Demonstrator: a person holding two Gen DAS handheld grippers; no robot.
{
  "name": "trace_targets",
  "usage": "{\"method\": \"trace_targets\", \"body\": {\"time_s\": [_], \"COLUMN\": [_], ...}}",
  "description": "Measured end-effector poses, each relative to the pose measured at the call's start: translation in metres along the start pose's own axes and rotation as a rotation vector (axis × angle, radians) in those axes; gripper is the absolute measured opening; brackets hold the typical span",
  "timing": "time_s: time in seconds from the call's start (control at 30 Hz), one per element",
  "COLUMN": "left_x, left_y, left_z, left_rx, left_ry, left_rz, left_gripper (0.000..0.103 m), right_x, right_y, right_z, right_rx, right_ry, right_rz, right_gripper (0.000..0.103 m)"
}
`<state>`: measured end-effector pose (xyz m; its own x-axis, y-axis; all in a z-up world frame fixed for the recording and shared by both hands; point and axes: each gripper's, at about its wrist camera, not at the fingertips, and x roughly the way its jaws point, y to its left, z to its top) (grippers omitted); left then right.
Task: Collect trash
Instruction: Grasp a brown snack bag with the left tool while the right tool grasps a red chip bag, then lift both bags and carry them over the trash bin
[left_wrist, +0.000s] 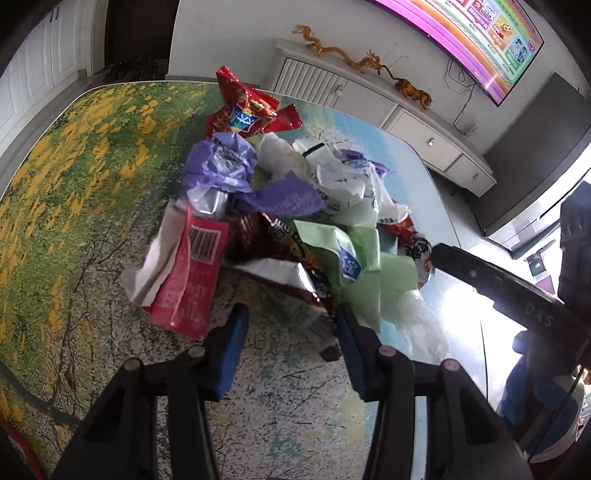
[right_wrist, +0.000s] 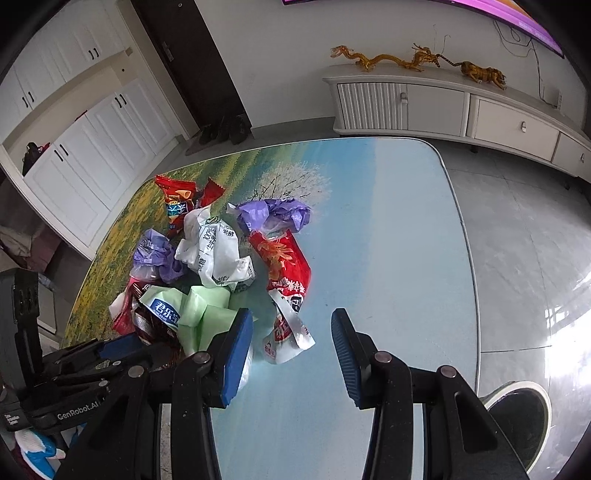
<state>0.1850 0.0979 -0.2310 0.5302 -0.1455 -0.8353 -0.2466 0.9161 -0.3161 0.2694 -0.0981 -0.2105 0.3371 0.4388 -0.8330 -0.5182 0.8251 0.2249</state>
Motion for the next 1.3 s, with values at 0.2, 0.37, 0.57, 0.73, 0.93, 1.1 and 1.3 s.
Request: {"method": "trace_targets", "body": {"time_s": [0.2,0.37,0.57,0.73,0.93,1.1,1.3], "left_x": [-0.001,-0.010,-0.026,-0.044,-0.065,-0.086,-0.111], "left_y": [0.001,0.004,0.001,0.003,0.001,-0.001,-0.004], "left_z": [-0.004,-0.016,-0.029,-0.038,-0.047,-0.054,-0.060], "left_rx": [-0.008,-0.016,0.005,0.010,0.022,0.033,0.043], "left_ry": [-0.001,0.005,-0.003,-0.023,-0.056,-0.089,-0.136], "left_rz": [-0.041,-0.082,-0.103,-0.122,-0.143,-0.162,-0.186], "left_gripper": [0.023,0.016,0.014,0.013,0.013,0.013,0.013], "right_x": [0.022,0.031,0.024,0.004,-0.031,-0.058,-0.086], "right_y": [-0.001,-0.004,-0.007,-0.003,0.001,0.010,0.022], "right_z": [0.005,0.005,-0.001,-0.011,-0.033,-0.051,-0.071], "right_rx": [-0.002,0.012,0.042,0.041,0.065,0.083,0.103], "right_ry": [0.034,0.059,0.056,0.037,-0.001,-0.040,-0.089], "right_rz": [0.005,0.017,0.035,0.027,0.028,0.039,0.050], "right_gripper": [0.039,0.026,0.020,0.020,0.020,0.020,0.020]}}
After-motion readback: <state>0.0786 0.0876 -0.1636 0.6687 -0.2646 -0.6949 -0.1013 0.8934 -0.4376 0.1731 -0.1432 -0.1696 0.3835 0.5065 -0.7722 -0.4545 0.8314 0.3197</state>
